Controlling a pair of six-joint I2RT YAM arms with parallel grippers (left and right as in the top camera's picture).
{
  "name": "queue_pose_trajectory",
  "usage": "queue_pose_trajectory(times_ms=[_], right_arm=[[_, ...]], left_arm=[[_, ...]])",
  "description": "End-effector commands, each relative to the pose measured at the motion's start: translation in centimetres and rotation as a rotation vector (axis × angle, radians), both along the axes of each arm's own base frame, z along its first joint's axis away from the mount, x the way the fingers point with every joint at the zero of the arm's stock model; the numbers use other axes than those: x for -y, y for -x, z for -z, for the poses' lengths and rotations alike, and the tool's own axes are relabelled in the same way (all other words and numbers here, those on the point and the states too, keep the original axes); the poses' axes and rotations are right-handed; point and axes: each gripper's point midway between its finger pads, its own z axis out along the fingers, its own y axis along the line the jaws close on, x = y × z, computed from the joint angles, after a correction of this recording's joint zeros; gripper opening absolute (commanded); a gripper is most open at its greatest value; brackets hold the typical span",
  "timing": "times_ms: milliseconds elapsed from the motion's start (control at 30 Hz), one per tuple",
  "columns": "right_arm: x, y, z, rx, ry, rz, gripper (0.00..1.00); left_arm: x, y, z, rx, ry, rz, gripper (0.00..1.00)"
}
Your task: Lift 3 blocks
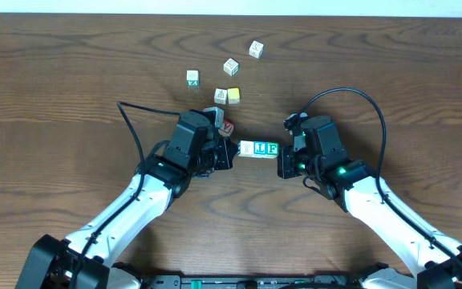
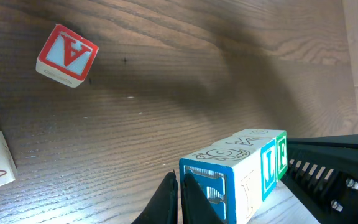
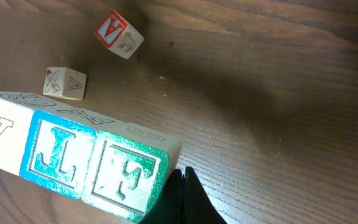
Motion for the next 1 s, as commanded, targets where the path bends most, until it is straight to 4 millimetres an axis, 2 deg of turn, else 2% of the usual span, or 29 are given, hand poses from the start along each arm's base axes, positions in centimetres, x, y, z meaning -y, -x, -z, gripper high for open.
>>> queue_pose_trajectory(times_ms=[0, 367, 967], right_arm=[[-7.04, 3.82, -4.66, -0.026, -0.269, -0.305, 0.01], [-7.27, 3.40, -5.52, -0.010, -0.275, -0.307, 0.01], [-7.10, 3.58, -5.24, -0.020, -0.263, -0.308, 0.01]], left_arm=[[5.40, 2.77, -4.81, 0.017, 0.186, 0.224, 0.07], [5.34, 2.86, -4.66, 0.010, 0.182, 0.223, 0.07], [5.35, 2.86, -4.66, 0.010, 0.182, 0.223, 0.07]])
